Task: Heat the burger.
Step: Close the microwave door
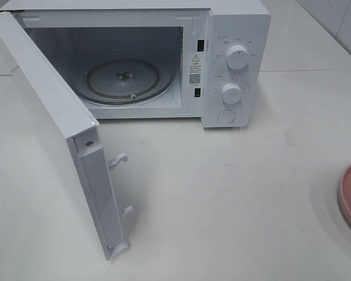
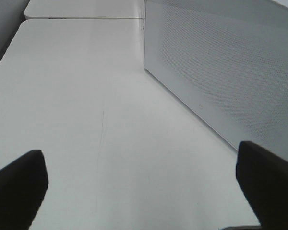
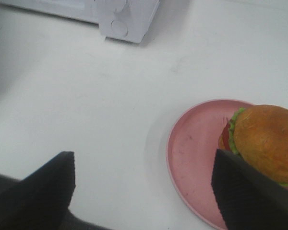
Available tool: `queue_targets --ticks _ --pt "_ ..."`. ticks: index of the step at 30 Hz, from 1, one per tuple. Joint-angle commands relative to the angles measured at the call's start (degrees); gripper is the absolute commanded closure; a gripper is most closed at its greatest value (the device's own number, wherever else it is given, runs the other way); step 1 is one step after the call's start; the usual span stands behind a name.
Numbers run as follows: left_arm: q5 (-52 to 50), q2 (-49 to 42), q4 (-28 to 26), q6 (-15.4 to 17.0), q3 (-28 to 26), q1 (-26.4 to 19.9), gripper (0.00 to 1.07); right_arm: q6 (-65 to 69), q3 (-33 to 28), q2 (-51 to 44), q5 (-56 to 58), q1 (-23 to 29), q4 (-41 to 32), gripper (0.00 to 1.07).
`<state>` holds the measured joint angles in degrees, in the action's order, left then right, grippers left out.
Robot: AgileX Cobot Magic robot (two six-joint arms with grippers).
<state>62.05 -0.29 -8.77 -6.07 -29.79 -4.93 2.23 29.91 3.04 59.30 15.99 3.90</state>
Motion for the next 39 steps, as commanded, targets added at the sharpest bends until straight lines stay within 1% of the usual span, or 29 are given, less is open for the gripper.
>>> queue_targets --ticks 1,2,3,4,5,11,39 --pt "-0.69 -0.92 -0.11 0.4 0.23 -0.17 0.07 -1.09 -1.15 -3.78 -2.35 -3.32 -0.57 0.32" --pt "-0.69 -0.92 -0.11 0.4 0.23 -0.17 0.07 -1.09 -1.15 -3.78 -2.35 -3.32 -0.57 0.32" --pt "-0.69 -0.92 -0.11 0.4 0.23 -0.17 0.07 -1.09 -1.15 -4.98 -2.35 -5.04 -0.57 0.32" --pt "-0.69 -0.92 -0.11 0.4 0.23 -0.17 0.07 -1.09 -1.15 -4.98 -2.35 -5.04 -0.57 0.32" --pt "-0.69 -0.92 -0.11 0.4 0.23 -0.17 0.07 -1.09 -1.15 -4.87 -2.35 -6.13 -0.57 0.32" --pt "-0.69 -0.92 -0.06 0.4 0.23 -0.17 0.07 -0.97 -1.15 -4.87 -2.35 -8.19 -0.52 0.32" --pt "-0.69 -0.92 -0.06 0.4 0.23 -0.17 0.07 -0.69 -1.15 -4.87 -2.35 -8.42 -0.63 0.32"
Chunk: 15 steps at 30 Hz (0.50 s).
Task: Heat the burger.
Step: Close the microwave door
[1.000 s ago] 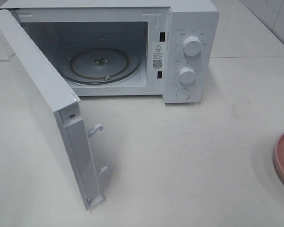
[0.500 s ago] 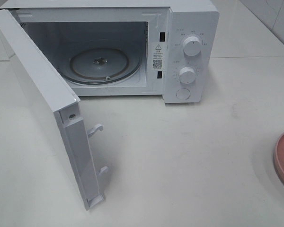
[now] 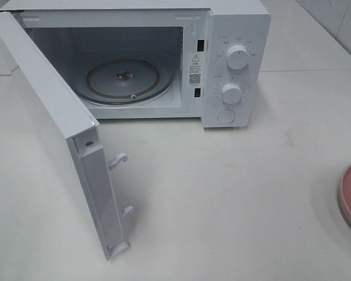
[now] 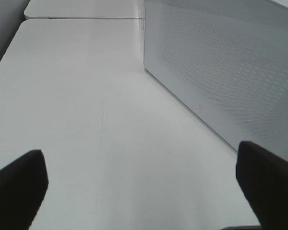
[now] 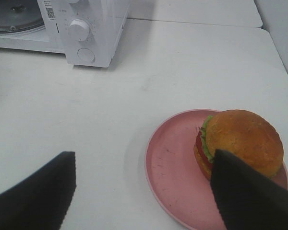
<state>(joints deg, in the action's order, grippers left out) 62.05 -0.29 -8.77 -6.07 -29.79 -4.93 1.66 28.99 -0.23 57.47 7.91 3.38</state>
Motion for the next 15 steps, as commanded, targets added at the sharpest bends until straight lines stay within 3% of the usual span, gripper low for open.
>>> queue_targets --ticks 1,15 --pt "-0.69 -0.92 -0.06 0.4 0.23 -0.17 0.07 -0.11 -0.23 -1.6 -0.52 -0.34 -0.11 0.32" --pt "-0.69 -0.92 -0.29 0.4 0.23 -0.17 0.07 -0.06 -0.23 -1.6 -0.52 -0.34 -0.11 0.32"
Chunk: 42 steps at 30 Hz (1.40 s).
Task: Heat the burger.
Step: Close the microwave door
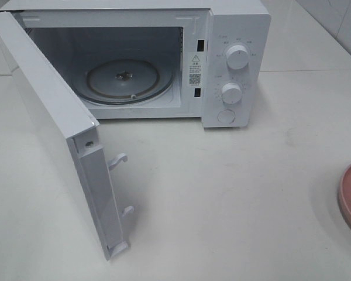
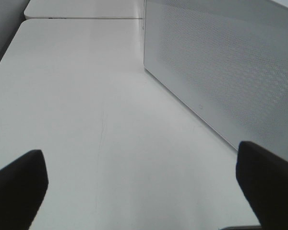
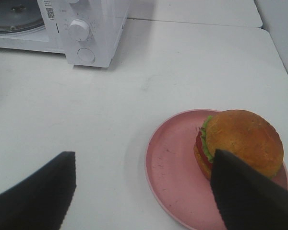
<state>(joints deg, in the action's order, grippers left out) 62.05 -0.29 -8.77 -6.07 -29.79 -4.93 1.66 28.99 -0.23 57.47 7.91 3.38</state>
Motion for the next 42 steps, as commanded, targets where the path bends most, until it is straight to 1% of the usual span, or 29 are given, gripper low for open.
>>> queue_targets --ticks 1,3,8,11,15,16,17,18,19,20,21,22,23,24,25,26,27,28,29,30,31,32,33,34,36,37,38,40,42 --pt "-0.69 -0.92 -0.29 0.4 0.23 -0.17 0.07 -0.06 -0.23 -1.6 -0.52 -0.34 -0.11 0.32" --pt "-0.74 -0.92 -0.57 1.2 0.23 -0.17 0.07 -0.06 -0.23 -1.6 -0.52 -0.34 -0.11 0.32" --pt "-1.49 -0.17 -1.26 1.26 -0.4 -0.17 0.07 -0.06 -0.23 -1.6 -0.52 -0.34 -0.11 0.32" --pt "-3.32 3.5 -2.64 1.26 -2.06 -0.17 0.1 -0.06 -0.23 -1.6 -0.52 -0.34 -0.11 0.32" --pt "-6.53 6.47 -2.46 0.63 -2.18 -0.17 0.14 -0.06 -0.23 -1.6 -0.52 -0.34 -0.11 0.32" --pt "-7.51 7.33 -2.35 0.23 -2.18 -0.17 0.17 -0.06 -0.23 -1.6 -0.52 -0.34 -0.11 0.32" --pt "-9.57 9.63 -1.78 -0.06 -2.12 -0.17 0.23 -0.06 -0.23 -1.6 -0.52 -0.34 -0.11 0.32" --pt "-9.57 9.63 -1.78 -0.06 -2.12 -0.17 0.23 -0.06 -0.23 -1.6 -0.52 -0.34 -0.11 0.32" --pt "-11.4 11.97 -1.32 -0.06 -2.12 -0.17 0.28 -0.06 -0.23 -1.6 -0.52 -0.34 -0.11 0.32" --pt "-12.2 13.01 -1.15 -0.06 -2.12 -0.17 0.37 -0.06 -0.23 -1.6 -0.52 -0.34 -0.11 0.32" --pt "-12.2 13.01 -1.15 -0.06 -2.12 -0.17 0.37 -0.06 -0.23 -1.6 -0.52 -0.34 -0.11 0.32" --pt "-13.92 15.3 -1.15 -0.06 -2.12 -0.17 0.45 -0.06 -0.23 -1.6 -0.52 -0.34 -0.11 0.32" --pt "-14.95 16.62 -1.2 -0.06 -2.12 -0.17 0.5 -0.06 -0.23 -1.6 -0.52 -0.34 -0.11 0.32" --pt "-14.95 16.62 -1.2 -0.06 -2.12 -0.17 0.5 -0.06 -0.23 -1.6 -0.52 -0.34 -0.11 0.32" --pt "-17.19 19.48 -1.03 -0.06 -2.12 -0.17 0.62 -0.06 -0.23 -1.6 -0.52 -0.34 -0.11 0.32" --pt "-17.19 19.48 -1.03 -0.06 -2.12 -0.17 0.62 -0.06 -0.23 -1.6 -0.52 -0.34 -0.11 0.32" --pt "-18.62 21.03 -1.09 -0.06 -2.12 -0.17 0.69 -0.06 -0.23 -1.6 -0.52 -0.34 -0.11 0.32" --pt "-21.03 23.95 -0.97 -0.06 -2.01 -0.17 0.86 -0.06 -0.23 -1.6 -0.52 -0.34 -0.11 0.32" --pt "-21.03 23.95 -0.97 -0.06 -2.01 -0.17 0.86 -0.06 -0.23 -1.6 -0.52 -0.34 -0.11 0.32" --pt "-24.06 26.93 -0.8 -0.06 -1.55 -0.17 1.02 -0.06 -0.23 -1.6 -0.52 -0.34 -0.11 0.32" --pt "-24.06 26.93 -0.8 -0.06 -1.55 -0.17 1.02 -0.06 -0.23 -1.6 -0.52 -0.34 -0.11 0.32" --pt "-26.13 28.53 -0.8 -0.06 -1.09 -0.17 1.07 -0.06 -0.23 -1.6 -0.52 -0.34 -0.11 0.32" --pt "-30.77 31.23 -0.97 -0.29 0.23 -0.17 1.07 -0.06 -0.23 -1.6 -0.52 -0.34 -0.11 0.32" --pt "-30.77 31.23 -0.97 -0.29 0.23 -0.17 1.07 -0.06 -0.23 -1.6 -0.52 -0.34 -0.11 0.32" --pt "-39.25 35.35 -0.97 -1.03 2.75 -0.17 1.07 -0.06 -0.23 -1.6 -0.52 -0.34 -0.11 0.32" --pt "-39.25 35.35 -0.97 -1.03 2.75 -0.17 1.07 -0.06 -0.23 -1.6 -0.52 -0.34 -0.11 0.32" --pt "-45.84 37.53 -0.97 -2.01 4.7 -0.17 1.07 -0.06 -0.23 -1.6 -0.52 -0.34 -0.11 0.32" --pt "-49.1 38.73 -1.09 -2.01 5.84 -0.17 1.07 -0.06 -0.23 -1.6 -0.52 -0.34 -0.11 0.32" --pt "-57.47 41.71 -1.32 -2.01 8.77 -0.17 1.07 -0.06 -0.23 -1.6 -0.52 -0.34 -0.11 0.32"
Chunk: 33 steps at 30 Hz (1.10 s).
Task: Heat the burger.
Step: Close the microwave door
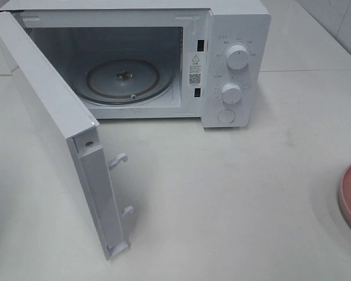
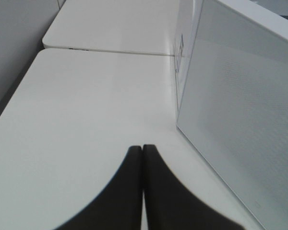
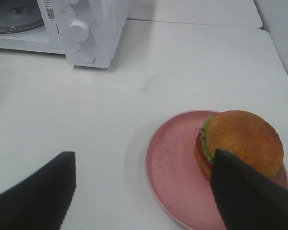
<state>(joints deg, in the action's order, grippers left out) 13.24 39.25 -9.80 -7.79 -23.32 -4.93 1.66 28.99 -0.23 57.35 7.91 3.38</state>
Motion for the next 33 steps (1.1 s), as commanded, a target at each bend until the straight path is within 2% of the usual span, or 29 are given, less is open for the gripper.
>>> queue_targets --ticks 1,3,6,7,9,10,11,12,14,15,16,17,18,19,20,21,22,24,27,28,29,32,33 --pt "-8.65 2.18 -0.29 -0.29 2.29 -0.17 1.07 -0.06 -0.23 -1.6 -0.4 -0.34 -0.11 0.32" --pt "-18.51 5.16 -0.29 -0.29 5.04 -0.17 1.07 -0.06 -0.23 -1.6 -0.4 -0.34 -0.11 0.32" --pt "-24.18 7.16 0.4 -0.29 6.47 -0.17 1.07 -0.06 -0.23 -1.6 -0.4 -0.34 -0.11 0.32" --pt "-29.79 9.68 1.95 0.11 7.68 -0.17 1.07 -0.06 -0.23 -1.6 -0.4 -0.34 -0.11 0.32" --pt "-32.6 11.0 3.09 0.52 8.02 -0.17 1.07 0.06 -0.23 -1.6 -0.4 -0.34 -0.06 0.32" --pt "-37.47 13.64 5.96 0.8 8.37 -0.17 1.07 0.11 -0.23 -1.6 -0.4 -0.34 -0.06 0.32" --pt "-37.47 13.64 5.96 0.8 8.37 -0.17 1.07 0.11 -0.23 -1.6 -0.4 -0.34 -0.06 0.32" --pt "-41.25 16.9 9.22 0.8 8.31 -0.17 1.07 0.11 -0.23 -1.6 -0.4 -0.34 -0.06 0.32" --pt "-42.51 18.22 10.43 0.86 8.31 -0.17 1.07 0.11 -0.23 -1.6 -0.4 -0.34 -0.06 0.32" --pt "-45.44 21.37 12.89 2.81 8.31 -0.17 1.07 0.11 -0.23 -1.6 -0.4 -0.34 -0.06 0.32" --pt "-45.44 21.37 12.89 2.81 8.31 -0.17 1.07 0.11 -0.23 -1.6 -0.4 -0.34 -0.06 0.32" --pt "-48.41 24.64 15.64 7.79 8.31 0.17 1.07 0.11 -0.23 -1.6 -0.4 -0.34 -0.06 0.32" --pt "-49.68 26.07 17.3 10.2 8.31 0.52 1.07 0.11 -0.23 -1.6 -0.4 -0.34 -0.06 0.32" --pt "-49.68 26.07 17.3 10.2 8.31 0.52 1.07 0.11 -0.23 -1.6 -0.4 -0.34 -0.06 0.32" --pt "-52.2 28.59 20.28 13.92 7.91 1.95 1.07 0.11 -0.23 -1.6 -0.4 -0.34 -0.06 0.32" --pt "-53.29 30.08 21.89 14.9 7.62 2.92 1.07 0.11 -0.23 -1.6 -0.4 -0.34 -0.06 0.32" --pt "-53.29 30.08 21.89 14.9 7.62 2.92 1.07 0.11 -0.23 -1.6 -0.4 -0.34 -0.06 0.32" --pt "-56.32 35.87 22.17 15.3 6.47 7.68 1.07 0.11 -0.23 -1.6 -0.4 -0.34 -0.06 0.32" --pt "-57.12 37.3 21.26 15.24 6.25 9.28 1.07 0.11 -0.23 -1.6 -0.4 -0.34 -0.06 0.32" --pt "-59.3 40.05 19.25 15.01 5.79 12.78 1.07 0.11 -0.23 -1.6 -0.4 -0.34 -0.06 0.32" --pt "-62.34 42.74 17.13 13.46 5.44 16.16 1.07 0.11 -0.23 -1.6 -0.4 -0.34 -0.06 0.32" --pt "-63.66 44.18 15.76 12.15 5.16 18.05 1.07 0.11 -0.23 -1.6 -0.4 -0.34 -0.06 0.32" --pt "-65.55 46.87 11.86 9.63 4.7 21.49 1.07 0.11 -0.23 -1.6 -0.4 -0.34 -0.06 0.32"
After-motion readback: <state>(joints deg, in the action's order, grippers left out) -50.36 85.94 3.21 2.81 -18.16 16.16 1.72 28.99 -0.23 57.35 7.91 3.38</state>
